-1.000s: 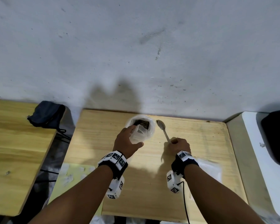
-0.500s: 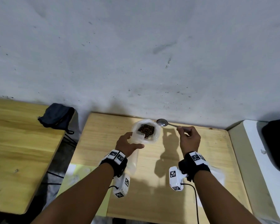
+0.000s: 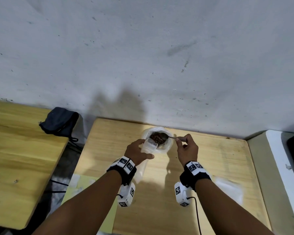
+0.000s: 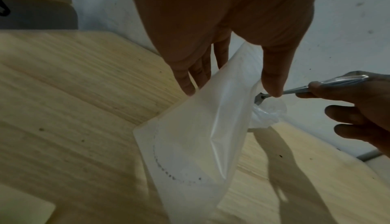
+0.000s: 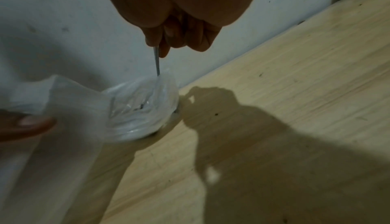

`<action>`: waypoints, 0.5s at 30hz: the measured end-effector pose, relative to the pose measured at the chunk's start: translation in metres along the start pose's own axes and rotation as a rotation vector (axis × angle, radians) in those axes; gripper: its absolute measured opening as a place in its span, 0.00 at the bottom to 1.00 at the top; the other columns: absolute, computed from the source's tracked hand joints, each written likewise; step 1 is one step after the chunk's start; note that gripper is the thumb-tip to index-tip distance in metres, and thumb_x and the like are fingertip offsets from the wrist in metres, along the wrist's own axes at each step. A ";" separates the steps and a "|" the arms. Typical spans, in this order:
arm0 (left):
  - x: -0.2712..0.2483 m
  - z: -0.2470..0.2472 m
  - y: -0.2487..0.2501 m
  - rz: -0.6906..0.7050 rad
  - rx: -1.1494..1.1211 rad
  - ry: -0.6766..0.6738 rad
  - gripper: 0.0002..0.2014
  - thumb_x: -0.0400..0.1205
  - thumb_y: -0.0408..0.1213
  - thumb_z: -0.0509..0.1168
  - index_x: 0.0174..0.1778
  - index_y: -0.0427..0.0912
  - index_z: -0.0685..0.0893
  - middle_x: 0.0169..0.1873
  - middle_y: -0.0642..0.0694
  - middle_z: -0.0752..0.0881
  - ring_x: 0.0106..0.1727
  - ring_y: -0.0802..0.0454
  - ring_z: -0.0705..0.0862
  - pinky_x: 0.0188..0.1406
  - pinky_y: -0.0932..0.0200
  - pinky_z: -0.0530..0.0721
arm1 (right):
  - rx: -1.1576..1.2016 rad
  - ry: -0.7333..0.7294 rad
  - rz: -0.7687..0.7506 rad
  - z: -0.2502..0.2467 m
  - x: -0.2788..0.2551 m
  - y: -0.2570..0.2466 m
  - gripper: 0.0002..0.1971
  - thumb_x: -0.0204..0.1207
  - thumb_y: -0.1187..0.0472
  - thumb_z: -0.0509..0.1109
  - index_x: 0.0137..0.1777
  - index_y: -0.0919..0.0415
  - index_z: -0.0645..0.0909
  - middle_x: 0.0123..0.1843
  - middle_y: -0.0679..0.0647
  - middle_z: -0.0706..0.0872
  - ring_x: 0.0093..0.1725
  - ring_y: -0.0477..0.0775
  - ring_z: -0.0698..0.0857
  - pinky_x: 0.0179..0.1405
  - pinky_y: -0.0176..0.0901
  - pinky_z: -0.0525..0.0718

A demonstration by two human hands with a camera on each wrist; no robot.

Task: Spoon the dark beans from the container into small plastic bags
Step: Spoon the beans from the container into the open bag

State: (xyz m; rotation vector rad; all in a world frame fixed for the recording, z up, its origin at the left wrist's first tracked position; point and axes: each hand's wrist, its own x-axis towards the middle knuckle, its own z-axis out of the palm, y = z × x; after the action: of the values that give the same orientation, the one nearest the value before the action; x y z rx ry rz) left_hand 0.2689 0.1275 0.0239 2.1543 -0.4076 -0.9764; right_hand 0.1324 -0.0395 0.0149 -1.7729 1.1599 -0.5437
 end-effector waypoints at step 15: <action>0.001 0.001 -0.003 0.081 0.012 0.035 0.39 0.60 0.36 0.84 0.67 0.50 0.79 0.60 0.47 0.84 0.54 0.54 0.81 0.50 0.62 0.79 | 0.231 0.034 0.445 0.022 0.000 0.003 0.06 0.68 0.62 0.79 0.41 0.62 0.85 0.37 0.56 0.86 0.36 0.59 0.82 0.39 0.47 0.79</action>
State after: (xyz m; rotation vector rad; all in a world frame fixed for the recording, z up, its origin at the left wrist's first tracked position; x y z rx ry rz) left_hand 0.2690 0.1285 0.0208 2.1454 -0.4817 -0.8922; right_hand 0.1469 -0.0297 0.0016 -1.2626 1.4029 -0.4195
